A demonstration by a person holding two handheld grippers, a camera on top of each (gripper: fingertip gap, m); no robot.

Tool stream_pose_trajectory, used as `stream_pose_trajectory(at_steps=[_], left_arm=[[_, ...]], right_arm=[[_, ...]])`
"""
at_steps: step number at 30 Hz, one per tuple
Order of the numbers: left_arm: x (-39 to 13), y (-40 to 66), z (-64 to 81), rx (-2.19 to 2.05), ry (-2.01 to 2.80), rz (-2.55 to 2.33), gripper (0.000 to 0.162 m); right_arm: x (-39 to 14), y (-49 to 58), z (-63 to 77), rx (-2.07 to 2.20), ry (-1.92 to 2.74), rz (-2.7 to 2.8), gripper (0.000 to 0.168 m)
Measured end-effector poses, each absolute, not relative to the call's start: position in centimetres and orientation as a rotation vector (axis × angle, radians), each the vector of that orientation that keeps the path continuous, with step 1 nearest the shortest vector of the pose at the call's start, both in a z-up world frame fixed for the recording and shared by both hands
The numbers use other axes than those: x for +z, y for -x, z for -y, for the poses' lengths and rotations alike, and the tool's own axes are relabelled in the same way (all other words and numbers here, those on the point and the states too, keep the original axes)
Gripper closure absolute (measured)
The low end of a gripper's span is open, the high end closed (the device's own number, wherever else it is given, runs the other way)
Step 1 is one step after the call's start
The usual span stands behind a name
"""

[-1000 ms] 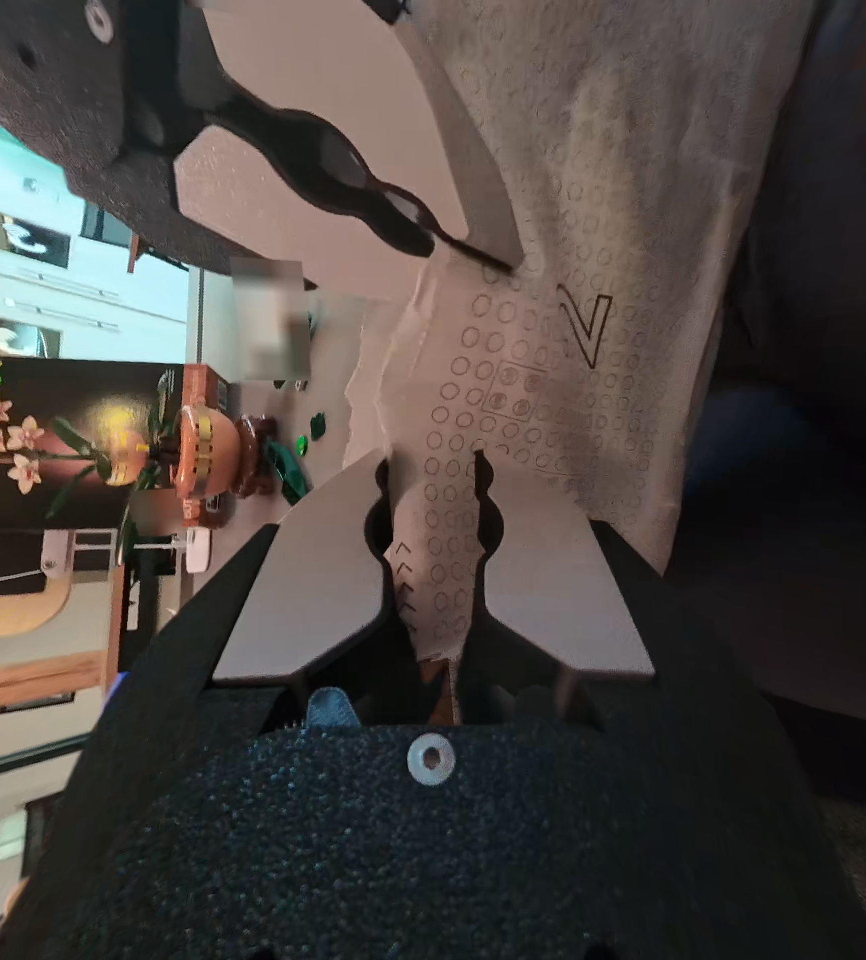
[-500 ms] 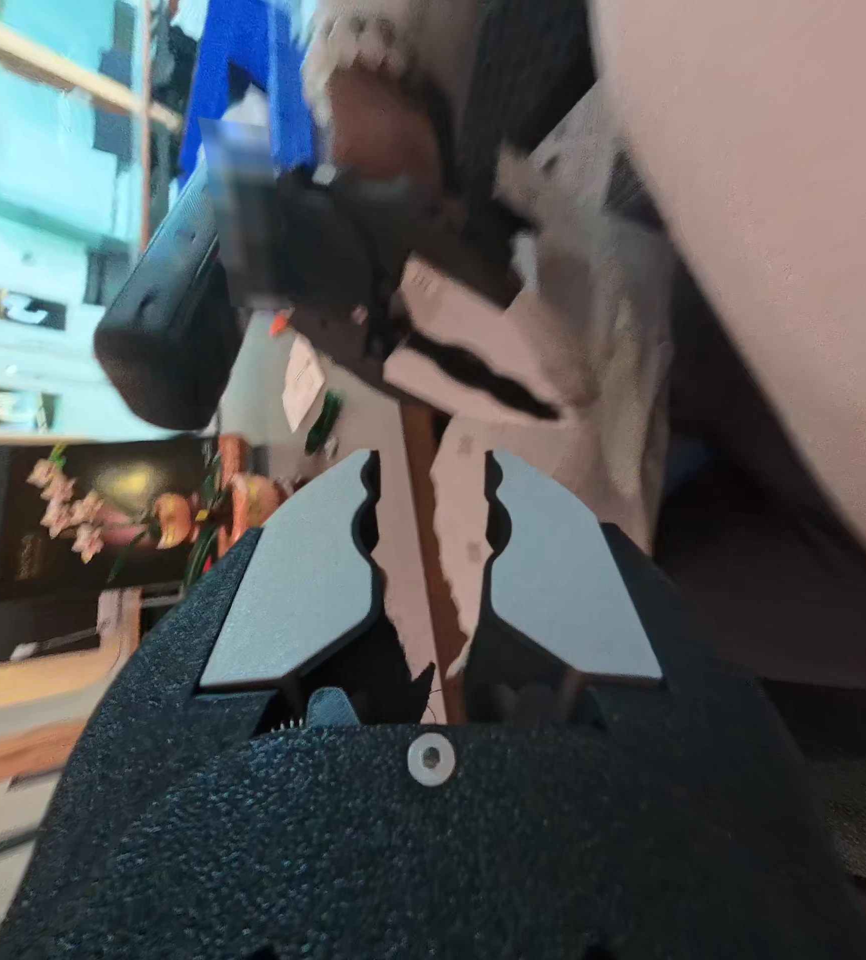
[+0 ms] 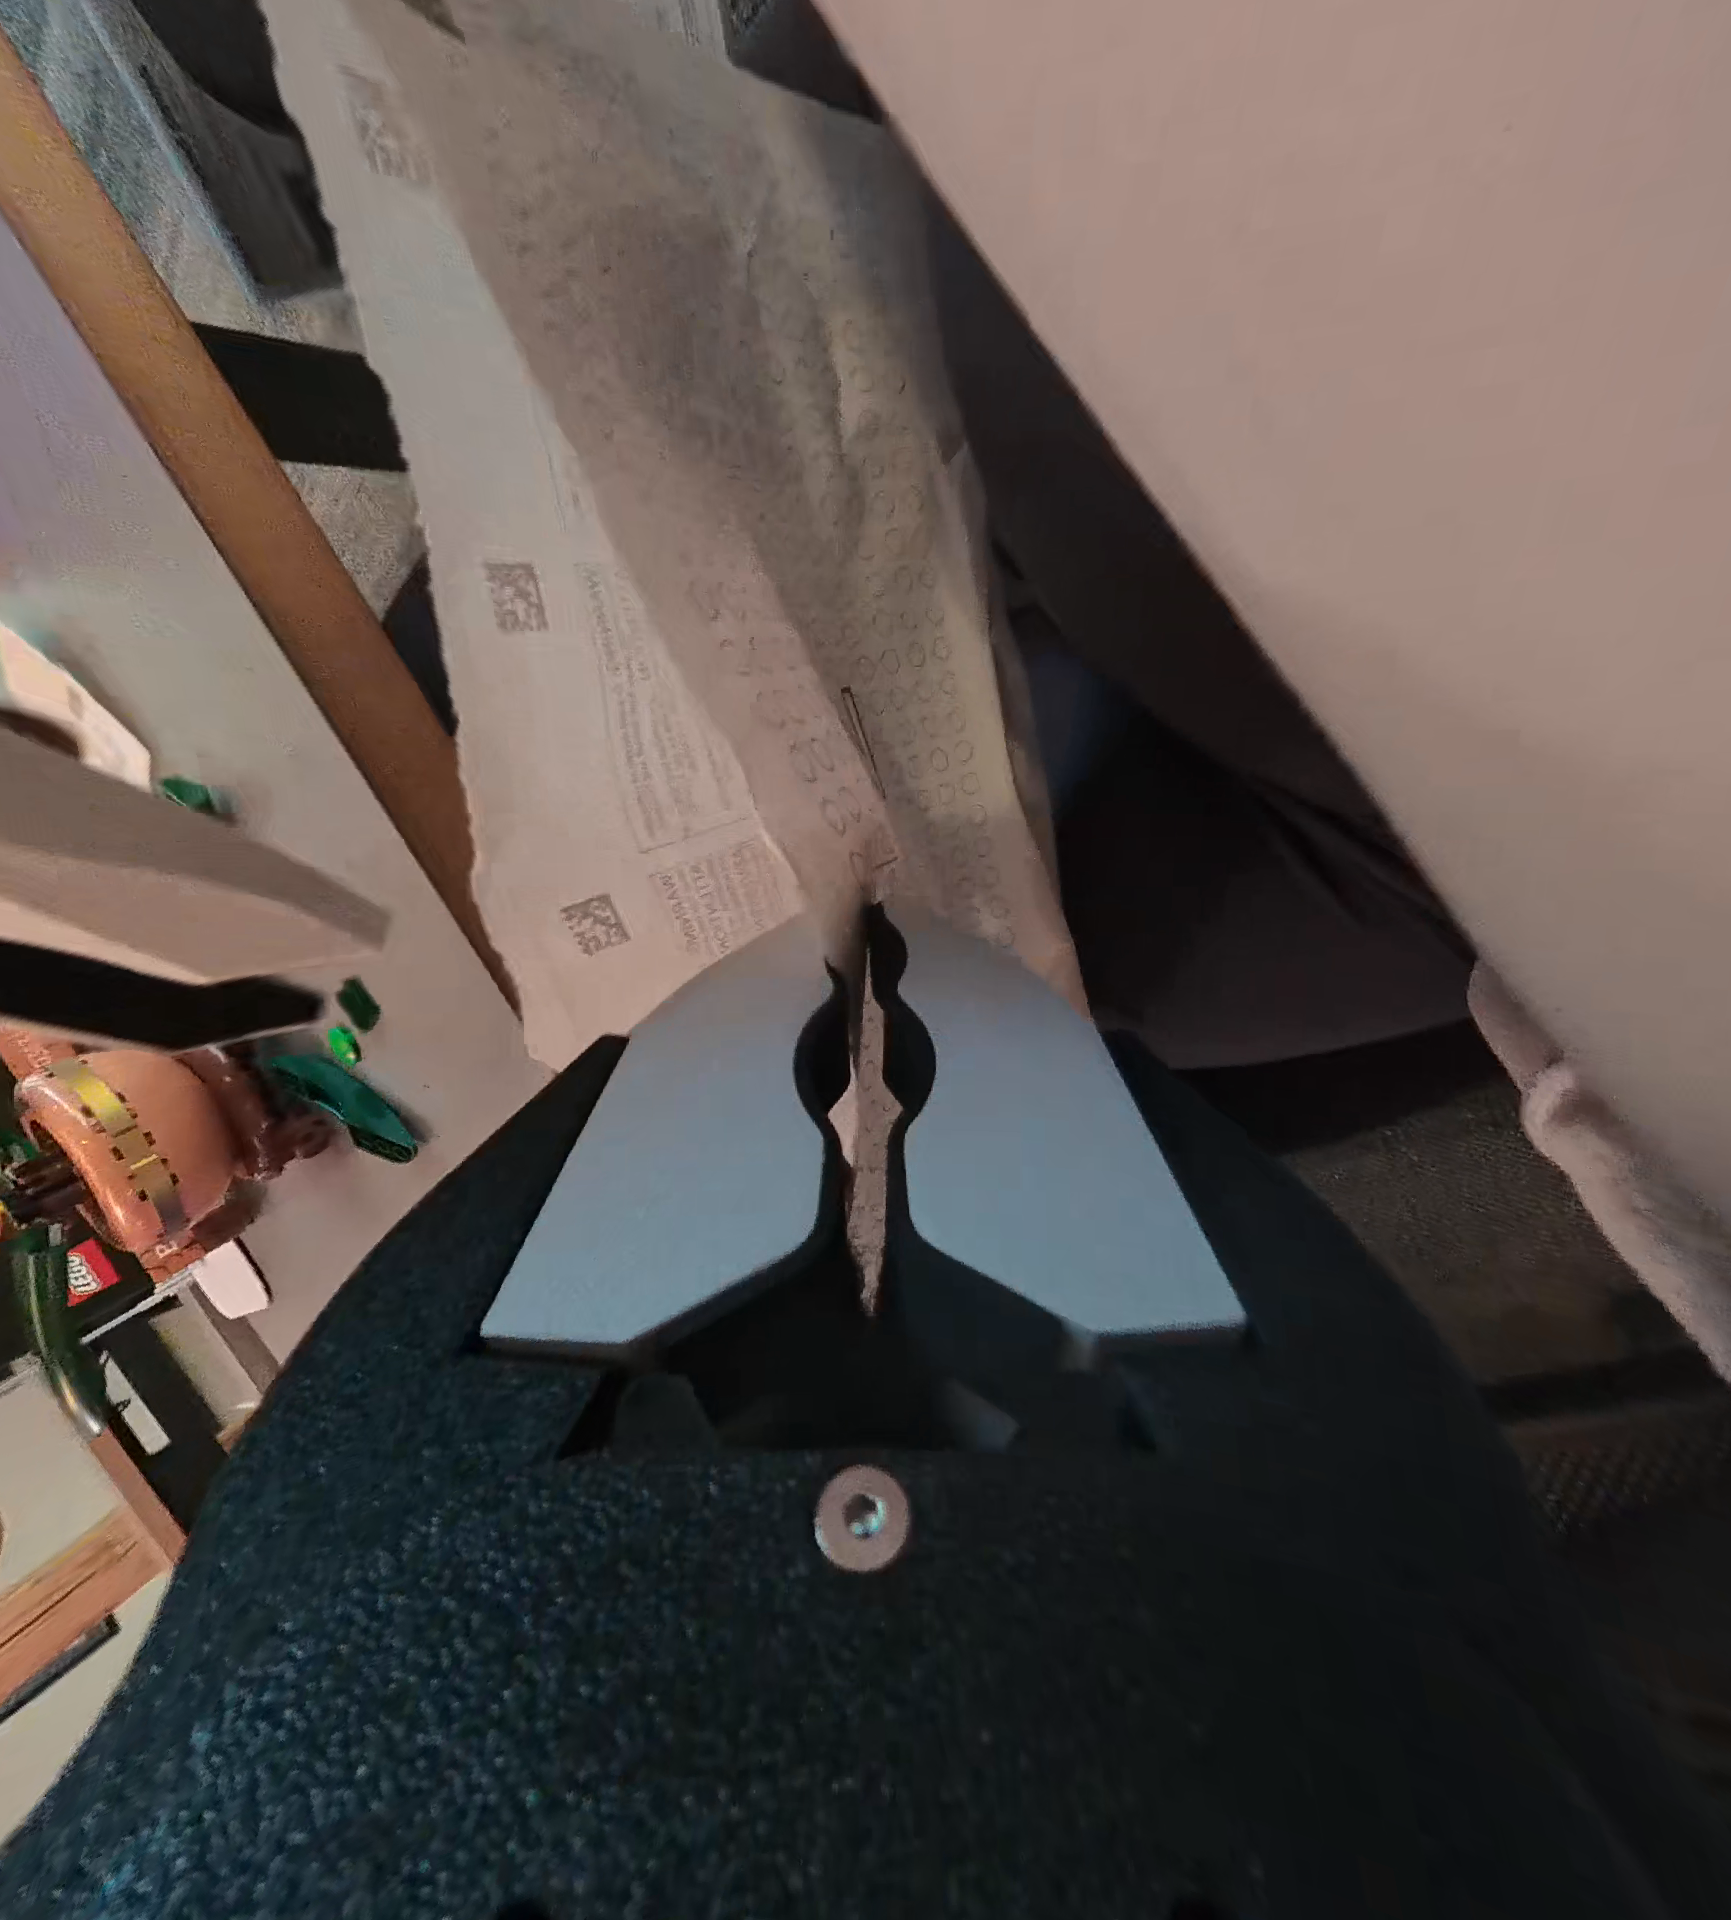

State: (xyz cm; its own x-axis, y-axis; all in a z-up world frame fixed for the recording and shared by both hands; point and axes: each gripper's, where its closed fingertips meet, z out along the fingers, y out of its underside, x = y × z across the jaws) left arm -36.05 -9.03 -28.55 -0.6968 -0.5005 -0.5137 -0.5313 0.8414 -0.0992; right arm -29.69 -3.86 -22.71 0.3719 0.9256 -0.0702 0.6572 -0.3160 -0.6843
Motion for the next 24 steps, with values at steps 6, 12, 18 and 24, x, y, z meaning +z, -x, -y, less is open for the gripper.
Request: stream_pose_trajectory(at_steps=[6,12,18,24], left_arm=[[-27.8,35.9,10.2,-0.052,0.721,-2.512,0.162],[-28.3,38.7,10.6,-0.122,0.571,-2.673,0.162],[-29.2,35.1,5.6,0.072,0.349,-2.54,0.161],[-35.1,33.8,5.3,-0.101,0.488,-2.56,0.159]], right_arm=[[-28.9,30.4,6.0,0.291,2.224,1.789,0.134],[-27.5,25.8,2.4,0.045,2.242,1.605,0.168],[-26.9,23.0,4.0,0.232,2.375,1.34,0.168],[-33.5,22.4,3.1,0.387,2.532,1.111,0.168]])
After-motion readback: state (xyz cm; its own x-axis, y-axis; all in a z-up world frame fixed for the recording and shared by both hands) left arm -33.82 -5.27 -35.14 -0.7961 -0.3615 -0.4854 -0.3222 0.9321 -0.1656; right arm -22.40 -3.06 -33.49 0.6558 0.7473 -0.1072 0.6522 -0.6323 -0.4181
